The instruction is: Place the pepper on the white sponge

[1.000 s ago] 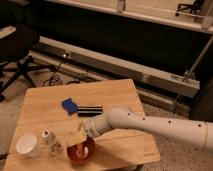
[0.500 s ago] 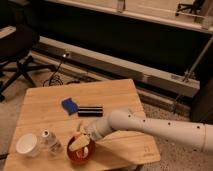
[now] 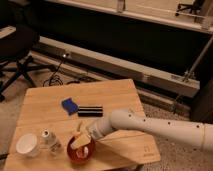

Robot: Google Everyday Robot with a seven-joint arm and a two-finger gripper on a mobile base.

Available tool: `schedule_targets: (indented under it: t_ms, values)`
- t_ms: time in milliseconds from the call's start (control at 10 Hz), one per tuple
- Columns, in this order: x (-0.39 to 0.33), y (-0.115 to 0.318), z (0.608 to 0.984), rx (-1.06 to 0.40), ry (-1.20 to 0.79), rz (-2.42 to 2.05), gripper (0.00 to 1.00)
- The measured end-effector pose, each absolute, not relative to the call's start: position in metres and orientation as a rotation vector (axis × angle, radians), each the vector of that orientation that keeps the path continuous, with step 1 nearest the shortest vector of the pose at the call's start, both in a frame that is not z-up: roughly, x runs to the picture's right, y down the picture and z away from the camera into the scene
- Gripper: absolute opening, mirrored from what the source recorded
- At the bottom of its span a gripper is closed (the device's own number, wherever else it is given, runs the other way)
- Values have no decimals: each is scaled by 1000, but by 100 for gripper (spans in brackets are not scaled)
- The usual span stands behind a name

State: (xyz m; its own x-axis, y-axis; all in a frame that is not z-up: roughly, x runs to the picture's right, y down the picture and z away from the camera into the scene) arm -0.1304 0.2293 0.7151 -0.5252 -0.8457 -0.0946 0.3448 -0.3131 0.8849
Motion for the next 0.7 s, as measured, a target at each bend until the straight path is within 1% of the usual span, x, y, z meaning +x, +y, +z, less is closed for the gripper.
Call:
schedule_targets:
  t_ms: [200, 300, 400, 500, 700]
  values:
    - [-133, 232, 716, 727, -1121, -1897, 80]
    - [-134, 232, 716, 727, -1128, -1892, 76]
    - [-135, 232, 716, 727, -1135, -1885, 67]
    - [-137, 229, 717, 730, -1137, -1877, 55]
    - [-138, 221, 717, 742, -1133, -1871, 37]
